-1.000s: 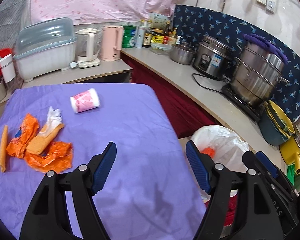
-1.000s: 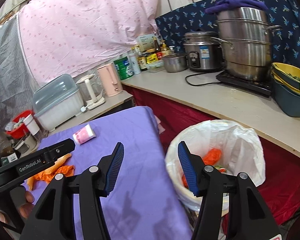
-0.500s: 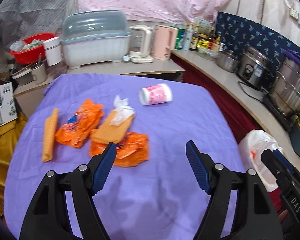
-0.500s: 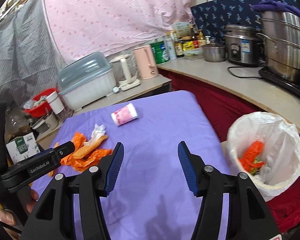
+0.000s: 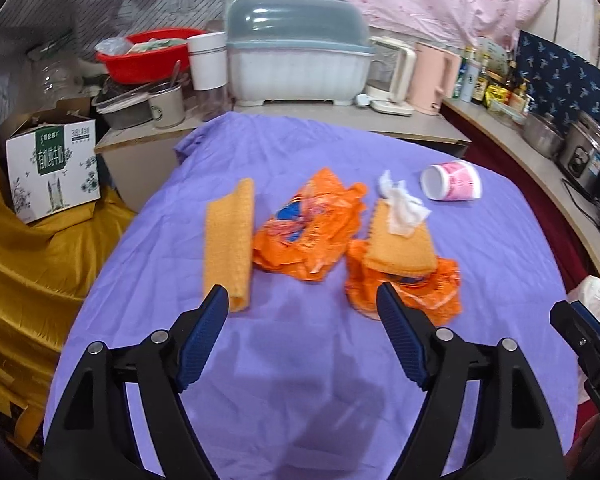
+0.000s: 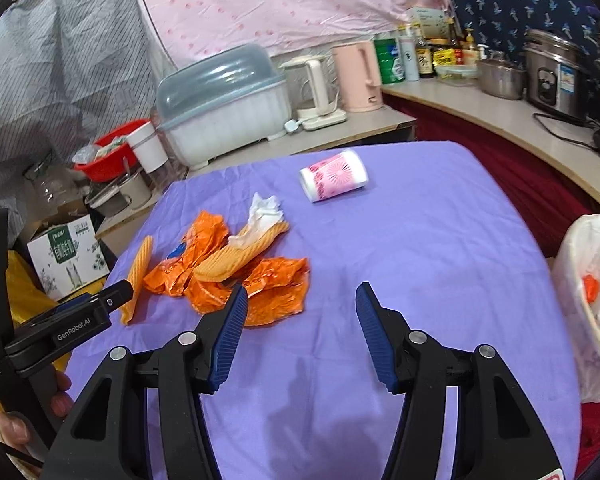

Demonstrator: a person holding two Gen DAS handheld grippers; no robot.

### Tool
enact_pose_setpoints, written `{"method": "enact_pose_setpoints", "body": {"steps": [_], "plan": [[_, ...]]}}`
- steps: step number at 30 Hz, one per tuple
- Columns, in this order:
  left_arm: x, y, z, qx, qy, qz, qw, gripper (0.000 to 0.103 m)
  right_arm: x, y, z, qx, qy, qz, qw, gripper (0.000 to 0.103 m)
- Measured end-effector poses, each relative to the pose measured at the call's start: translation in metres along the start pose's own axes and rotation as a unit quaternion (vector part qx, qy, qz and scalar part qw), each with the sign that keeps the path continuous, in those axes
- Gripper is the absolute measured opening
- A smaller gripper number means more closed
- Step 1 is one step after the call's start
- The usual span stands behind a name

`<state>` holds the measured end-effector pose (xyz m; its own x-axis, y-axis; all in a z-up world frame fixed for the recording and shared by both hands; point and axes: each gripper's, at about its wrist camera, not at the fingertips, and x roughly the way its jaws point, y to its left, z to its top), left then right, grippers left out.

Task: Collect trash
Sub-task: 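Grasp the yellow foam net with the left gripper while the right gripper grasps the orange snack bag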

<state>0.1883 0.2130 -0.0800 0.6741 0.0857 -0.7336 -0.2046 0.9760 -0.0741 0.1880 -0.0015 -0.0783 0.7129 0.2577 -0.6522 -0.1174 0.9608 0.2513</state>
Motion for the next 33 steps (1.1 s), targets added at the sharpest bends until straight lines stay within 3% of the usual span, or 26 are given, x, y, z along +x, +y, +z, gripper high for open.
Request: {"method": "enact_pose_setpoints", "body": {"steps": [8, 20, 23, 30, 33], "plan": [[0.034, 0.028, 0.003, -0.022, 0.023, 0.018, 0.9993, 0.073, 0.049, 0.016, 0.0, 0.002, 0.036, 0.016, 0.999, 0.055], [0.075, 0.042, 0.004, -0.03, 0.05, 0.016, 0.9982, 0.071, 0.108, 0.025, 0.003, 0.021, 0.072, 0.032, 0.997, 0.054], [0.081, 0.041, 0.003, -0.027, 0.055, 0.012, 0.998, 0.063, 0.117, 0.026, -0.001, 0.021, 0.082, 0.034, 0.996, 0.045], [0.086, 0.044, 0.002, -0.025, 0.065, 0.005, 0.9975, 0.028, 0.123, 0.026, -0.008, 0.02, 0.094, 0.038, 0.995, 0.019], [0.082, 0.045, 0.002, -0.032, 0.068, -0.006, 0.9972, 0.014, 0.117, 0.026, -0.008, 0.016, 0.088, 0.037, 0.995, 0.015]]}}
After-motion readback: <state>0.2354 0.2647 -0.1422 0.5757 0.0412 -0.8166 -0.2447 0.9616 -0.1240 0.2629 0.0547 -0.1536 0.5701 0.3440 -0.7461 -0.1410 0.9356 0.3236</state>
